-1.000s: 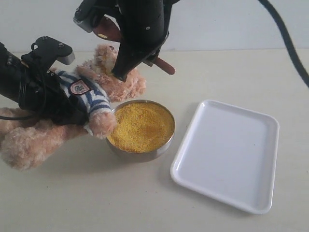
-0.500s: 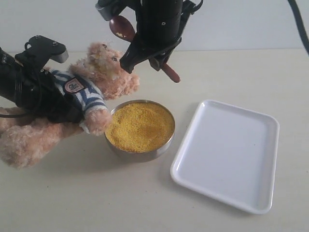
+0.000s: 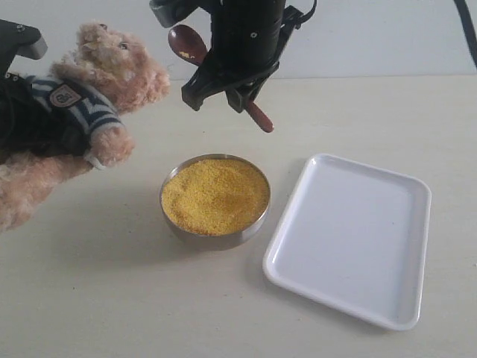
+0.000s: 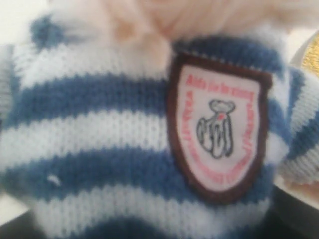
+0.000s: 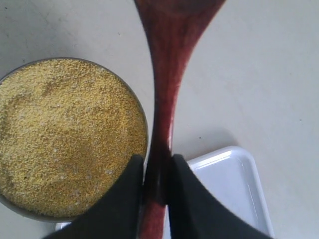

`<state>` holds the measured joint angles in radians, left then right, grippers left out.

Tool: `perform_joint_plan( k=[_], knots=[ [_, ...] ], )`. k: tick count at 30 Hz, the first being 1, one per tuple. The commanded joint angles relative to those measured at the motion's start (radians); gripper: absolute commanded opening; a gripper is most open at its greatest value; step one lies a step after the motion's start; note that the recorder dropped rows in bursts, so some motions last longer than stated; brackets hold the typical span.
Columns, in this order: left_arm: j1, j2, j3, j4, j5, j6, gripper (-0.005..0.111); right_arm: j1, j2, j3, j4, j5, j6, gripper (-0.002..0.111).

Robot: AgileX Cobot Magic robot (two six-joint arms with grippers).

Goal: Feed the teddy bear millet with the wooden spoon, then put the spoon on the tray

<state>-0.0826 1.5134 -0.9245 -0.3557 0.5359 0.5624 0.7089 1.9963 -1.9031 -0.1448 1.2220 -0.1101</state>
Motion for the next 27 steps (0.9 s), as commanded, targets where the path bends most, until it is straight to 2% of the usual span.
perform_joint_plan(
  k=[1, 10, 27],
  knots=[
    [0.015, 0.012, -0.008, -0.003, -0.041, -0.049, 0.004, -0.002, -0.058, 0.026, 0.007, -0.001, -0.004, 0.0],
    [0.015, 0.079, -0.008, -0.083, -0.11, -0.129, 0.004, -0.002, -0.161, 0.235, -0.004, -0.001, 0.03, 0.0],
    [0.015, 0.181, -0.004, -0.108, -0.18, -0.139, 0.004, -0.002, -0.263, 0.378, 0.009, -0.001, 0.169, 0.0]
  ],
)
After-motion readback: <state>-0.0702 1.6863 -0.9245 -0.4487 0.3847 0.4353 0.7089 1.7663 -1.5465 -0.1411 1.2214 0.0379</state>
